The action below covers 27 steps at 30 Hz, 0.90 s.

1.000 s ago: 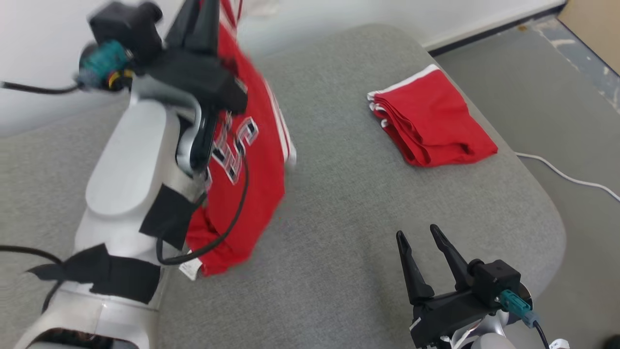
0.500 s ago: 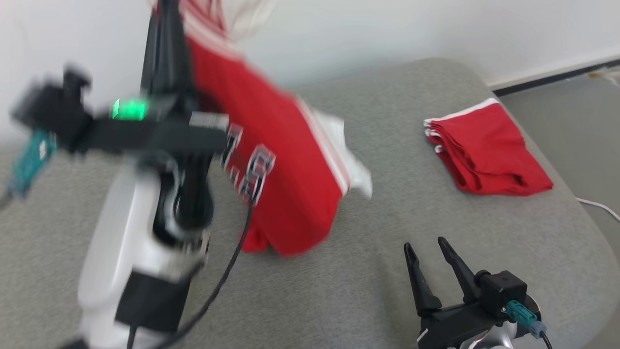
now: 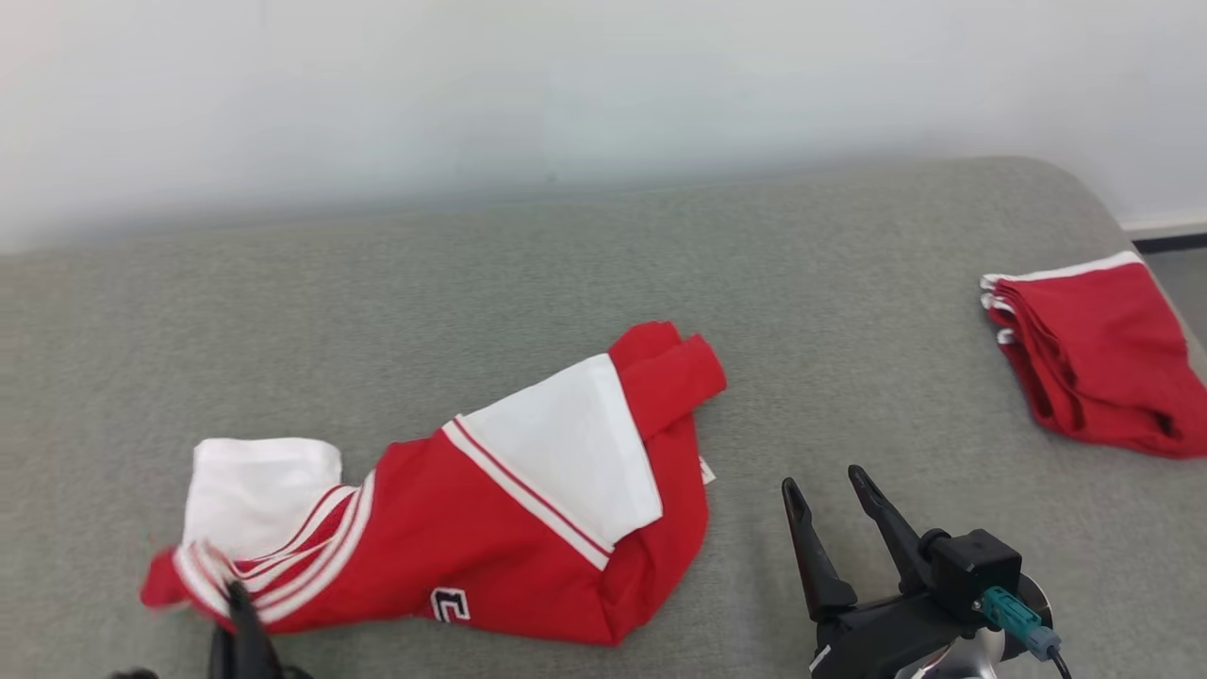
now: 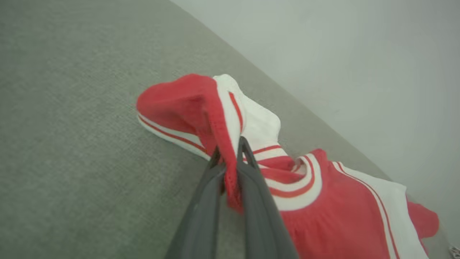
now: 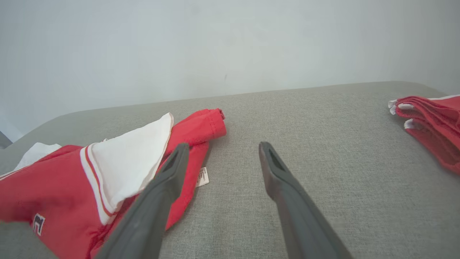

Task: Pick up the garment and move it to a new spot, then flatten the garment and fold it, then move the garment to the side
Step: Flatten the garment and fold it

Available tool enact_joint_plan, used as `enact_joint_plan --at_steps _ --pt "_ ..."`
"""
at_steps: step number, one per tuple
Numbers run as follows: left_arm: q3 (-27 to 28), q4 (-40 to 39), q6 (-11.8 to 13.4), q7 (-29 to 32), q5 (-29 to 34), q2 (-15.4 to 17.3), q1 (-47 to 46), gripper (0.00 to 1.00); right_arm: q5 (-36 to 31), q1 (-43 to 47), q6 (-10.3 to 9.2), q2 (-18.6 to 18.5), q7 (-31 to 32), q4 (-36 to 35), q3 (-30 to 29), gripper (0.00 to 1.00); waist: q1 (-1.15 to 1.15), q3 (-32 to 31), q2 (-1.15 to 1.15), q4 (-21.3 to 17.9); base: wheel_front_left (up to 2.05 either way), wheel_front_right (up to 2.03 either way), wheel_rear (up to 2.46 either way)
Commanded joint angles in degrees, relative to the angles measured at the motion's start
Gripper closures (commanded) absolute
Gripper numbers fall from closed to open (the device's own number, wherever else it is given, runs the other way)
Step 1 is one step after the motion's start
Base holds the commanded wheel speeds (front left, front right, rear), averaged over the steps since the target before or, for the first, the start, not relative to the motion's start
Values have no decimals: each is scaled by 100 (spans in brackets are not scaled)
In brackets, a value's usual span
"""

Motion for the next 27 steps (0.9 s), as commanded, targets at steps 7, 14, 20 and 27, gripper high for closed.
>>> enact_joint_plan --at_steps 7,14,20,27 --pt "-645 461 -175 214 393 204 -223 0 -24 57 -14 -7 32 -28 13 0 1 -136 0 241 0 0 0" --pt "-1642 209 -275 1148 1287 611 -1184 0 59 5 -14 -6 14 -15 84 0 1 -111 0 -31 0 0 0" --pt "-2290 444 -243 2142 1818 716 -2095 0 81 -52 -14 -6 -34 26 108 0 1 -57 0 -474 0 0 0" --pt "-2488 781 -213 2616 1990 795 -2437 0 92 -41 -14 -5 -89 85 22 0 1 4 0 -878 0 0 0"
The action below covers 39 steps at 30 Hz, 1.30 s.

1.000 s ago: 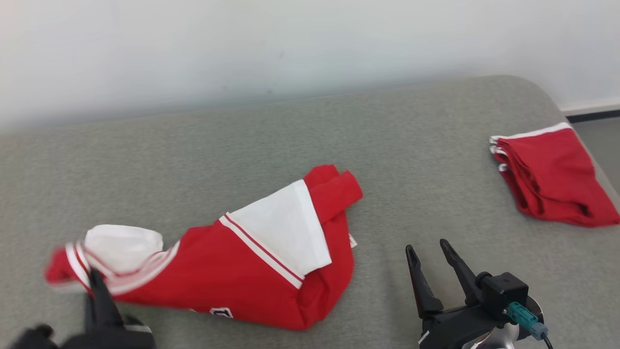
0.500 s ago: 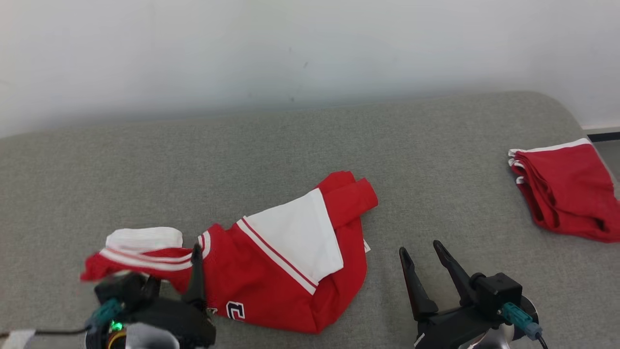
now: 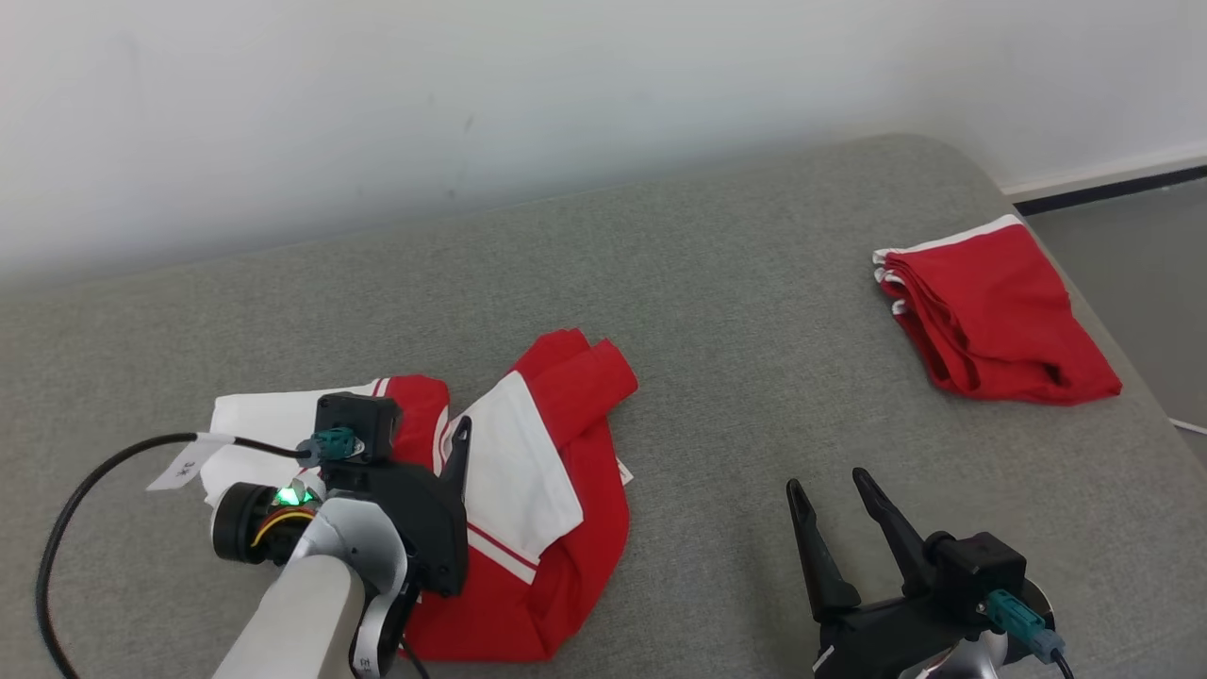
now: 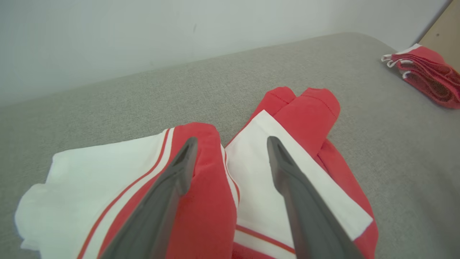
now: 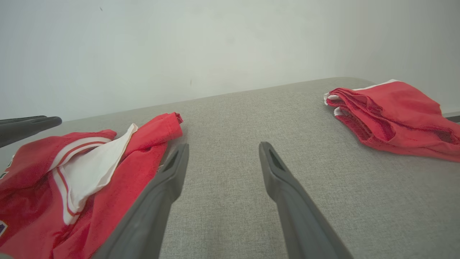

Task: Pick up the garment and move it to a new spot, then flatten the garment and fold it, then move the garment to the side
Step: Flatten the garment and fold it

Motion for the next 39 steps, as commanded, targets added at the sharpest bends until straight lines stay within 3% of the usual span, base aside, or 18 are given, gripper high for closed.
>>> enact_joint_plan --at_steps 1,6,10,28,29,30,32,33,39 --pt "-14 22 -28 28 45 27 -56 0 22 -24 -14 -2 -34 13 -5 0 0 59 0 -204 0 0 0" --pt "-271 195 -274 309 53 -51 -268 0 9 -28 -14 -2 -62 32 -37 0 0 93 0 -265 0 0 0" --pt "-437 472 -322 502 143 -121 -518 0 73 -110 -14 -1 -73 39 81 0 0 139 0 -326 0 0 0" --pt "-429 1647 144 991 22 -419 -1114 0 190 -219 -14 -2 -270 226 145 0 0 367 0 -764 0 0 0" --pt "-419 1661 172 985 7 -419 -1141 5 194 -226 -14 -2 -272 230 143 0 0 371 0 -769 0 0 0" --pt "-410 1676 179 971 -4 -420 -1164 43 196 -232 -14 -1 -275 238 143 0 0 373 0 -771 0 0 0" --pt "-407 1718 187 992 -28 -405 -1169 89 196 -238 -14 -2 -290 254 125 0 0 371 0 -768 0 0 0" --pt "-402 1732 188 983 -44 -400 -1163 100 194 -239 -14 -2 -299 257 114 0 0 371 0 -763 0 0 0" --pt "-405 1662 83 620 -75 -411 -1275 100 179 -265 -14 -2 -317 262 91 0 0 387 0 -655 0 0 0"
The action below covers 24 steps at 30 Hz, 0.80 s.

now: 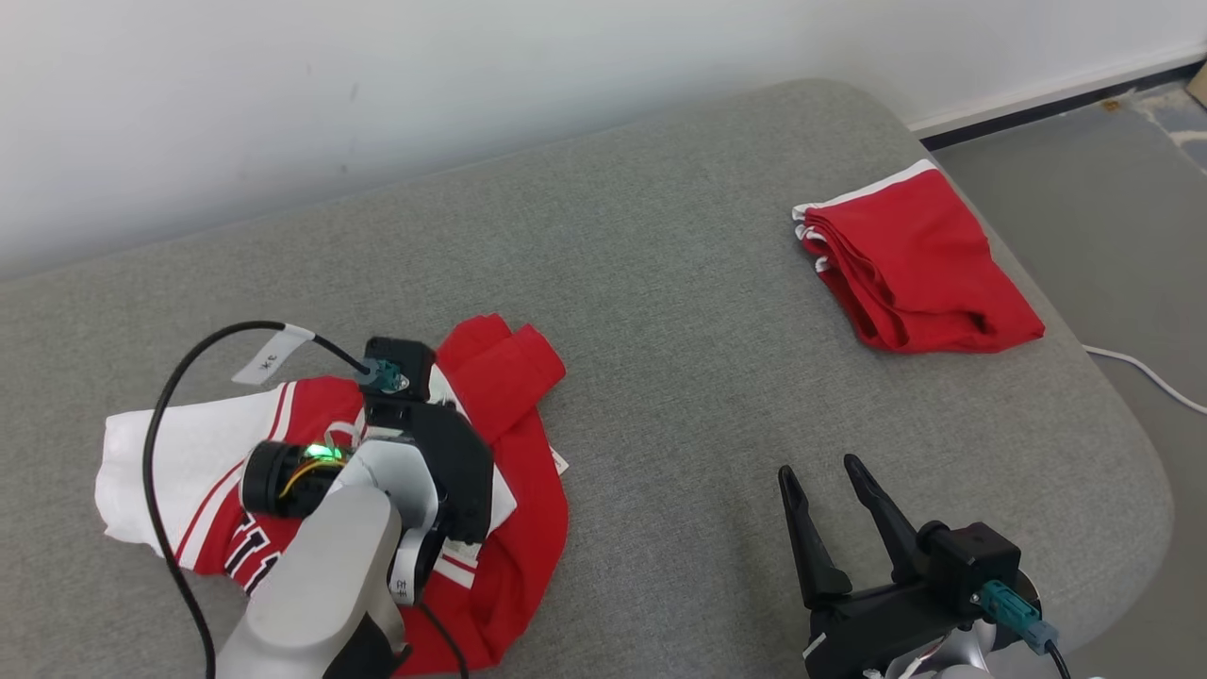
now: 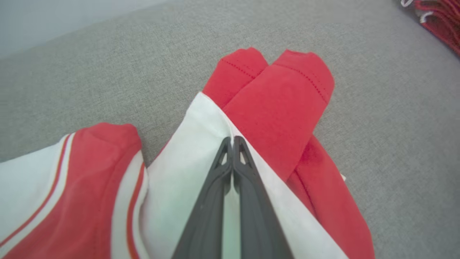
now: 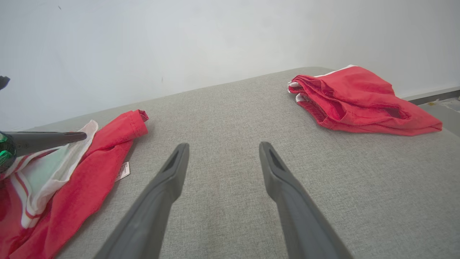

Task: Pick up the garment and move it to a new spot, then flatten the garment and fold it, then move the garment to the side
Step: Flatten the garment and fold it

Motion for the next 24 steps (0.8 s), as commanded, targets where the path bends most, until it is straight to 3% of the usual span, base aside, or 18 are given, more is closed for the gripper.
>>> enact_joint_plan --at_steps 1,14,18,24 --pt "-9 -106 -64 -213 -5 -21 -159 100 -3 -49 -14 -2 -45 -5 -8 0 0 3 0 58 0 0 0" --pt "-105 -1262 -536 -1921 -260 -353 -1160 100 -27 -62 -14 -2 -15 35 0 0 0 -140 0 207 0 0 0" --pt "-127 -1892 -447 -2376 -624 -383 -1468 100 -45 12 -14 -3 -25 48 -74 0 0 -207 0 277 0 0 0" --pt "-86 -2943 2 -2893 -1260 -381 -1362 100 -137 137 -14 -1 -1 -11 -256 0 0 -301 0 554 0 0 0"
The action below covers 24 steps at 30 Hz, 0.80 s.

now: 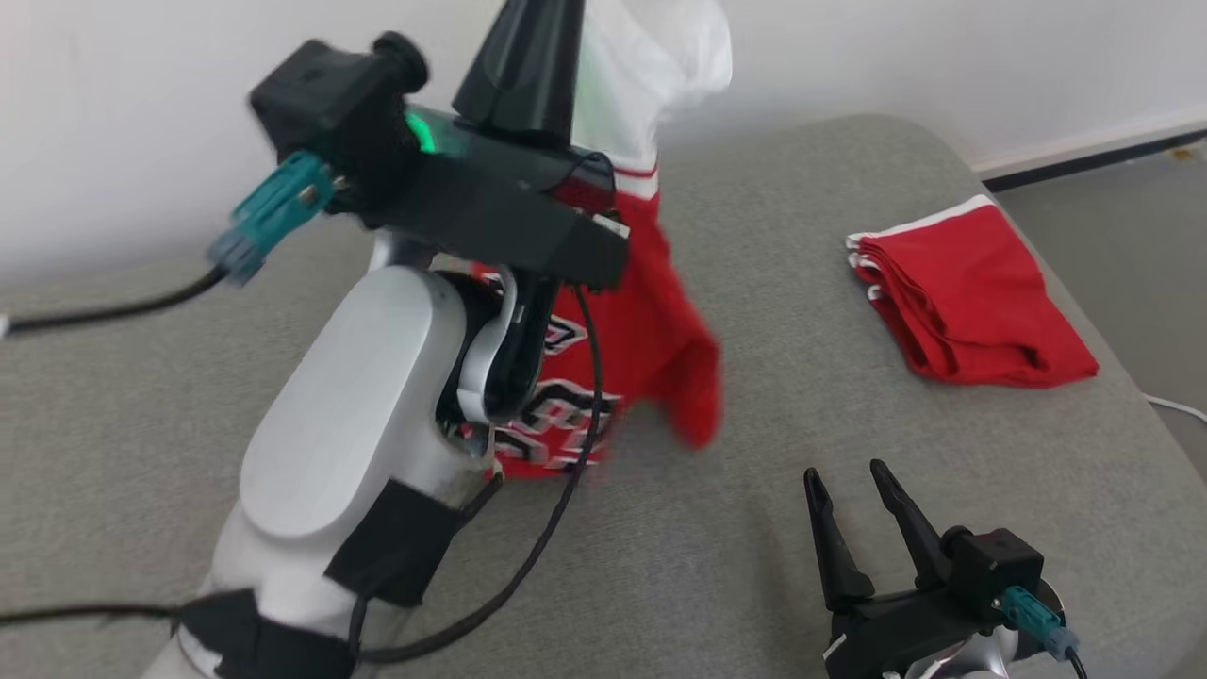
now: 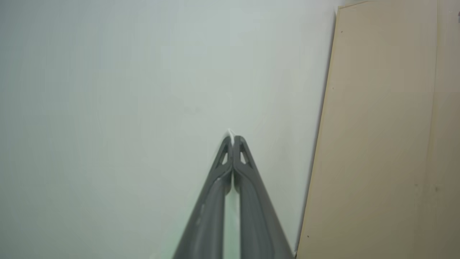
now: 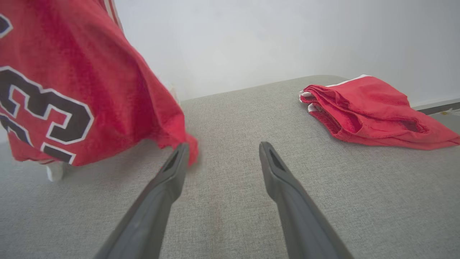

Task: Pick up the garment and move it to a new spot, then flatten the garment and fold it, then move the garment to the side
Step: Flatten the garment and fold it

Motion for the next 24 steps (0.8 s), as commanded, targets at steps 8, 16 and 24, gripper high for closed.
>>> enact_joint_plan --at_steps 8,16,24 --pt "553 -936 677 -270 -187 702 2322 100 -113 188 -14 -5 87 -178 -67 0 0 -39 0 681 0 0 0" --pt "1017 -676 769 -512 -508 798 4655 100 -269 168 -14 -3 245 -358 -119 0 0 19 0 1134 0 0 0" --pt "1263 -212 445 -535 -259 374 5519 100 -354 247 -14 -83 394 -482 -132 0 0 -91 0 1231 0 0 0"
